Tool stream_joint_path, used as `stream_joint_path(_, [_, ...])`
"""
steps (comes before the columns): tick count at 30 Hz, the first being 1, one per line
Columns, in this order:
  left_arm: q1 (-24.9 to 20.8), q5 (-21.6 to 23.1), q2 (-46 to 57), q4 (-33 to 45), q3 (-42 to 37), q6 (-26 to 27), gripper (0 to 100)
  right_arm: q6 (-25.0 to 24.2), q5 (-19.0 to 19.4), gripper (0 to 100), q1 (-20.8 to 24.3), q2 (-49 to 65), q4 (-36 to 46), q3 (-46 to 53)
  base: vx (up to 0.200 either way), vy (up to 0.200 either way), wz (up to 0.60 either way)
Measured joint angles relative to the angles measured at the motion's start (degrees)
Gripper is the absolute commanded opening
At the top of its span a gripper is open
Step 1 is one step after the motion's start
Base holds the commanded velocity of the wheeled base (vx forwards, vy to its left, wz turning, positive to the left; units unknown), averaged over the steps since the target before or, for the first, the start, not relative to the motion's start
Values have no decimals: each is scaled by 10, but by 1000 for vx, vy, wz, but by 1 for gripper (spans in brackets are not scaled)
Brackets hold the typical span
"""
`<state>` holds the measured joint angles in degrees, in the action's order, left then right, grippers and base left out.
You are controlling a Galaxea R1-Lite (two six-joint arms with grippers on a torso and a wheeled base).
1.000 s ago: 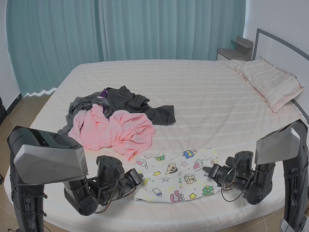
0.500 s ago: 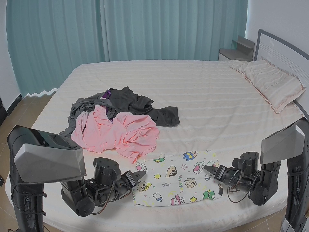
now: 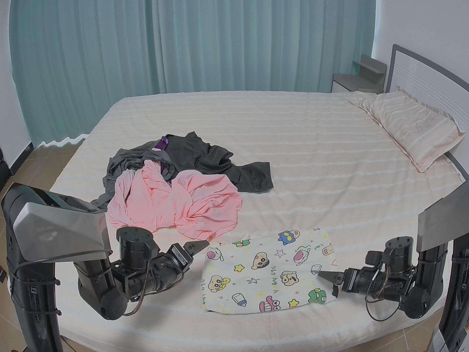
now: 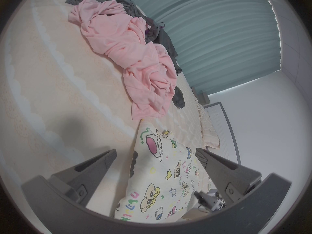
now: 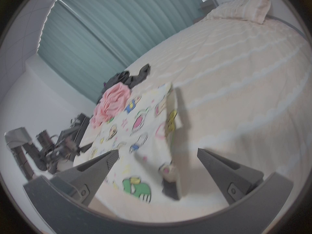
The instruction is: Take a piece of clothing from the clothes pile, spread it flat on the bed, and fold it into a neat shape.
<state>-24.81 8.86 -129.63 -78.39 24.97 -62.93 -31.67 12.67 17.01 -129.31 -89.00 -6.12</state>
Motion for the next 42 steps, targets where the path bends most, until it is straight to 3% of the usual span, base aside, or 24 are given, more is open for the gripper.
stream_joint_path(5, [7, 6, 2, -1, 0, -2, 100, 11, 32, 100, 0, -1, 0, 29, 0, 0, 0])
stream_joint_path(6, [8, 6, 3, -1, 0, -2, 100, 12, 37, 0, 1, -4, 0, 32, 0, 0, 0])
stream_joint_path(12, [8, 6, 3, -1, 1, -2, 100, 16, 45, 0, 2, -11, 0, 45, 0, 0, 0])
stream_joint_path(17, [8, 6, 3, -2, 1, -2, 100, 49, 42, 0, -4, -14, 0, 50, 0, 0, 0])
stream_joint_path(30, [7, 5, 2, -2, 3, -1, 100, 114, 38, 0, -34, 12, 86, 51, 0, 0, 0])
stream_joint_path(31, [6, 6, 1, -2, 3, -1, 100, 114, 38, 100, -35, 14, 85, 51, 0, 0, 0])
stream_joint_path(37, [6, 5, 1, -2, 4, -1, 100, 115, 37, 100, -36, 19, 70, 52, 0, 0, 0])
stream_joint_path(42, [6, 5, 0, -2, 5, -1, 100, 114, 36, 100, -59, 29, 13, 48, 0, 0, 0])
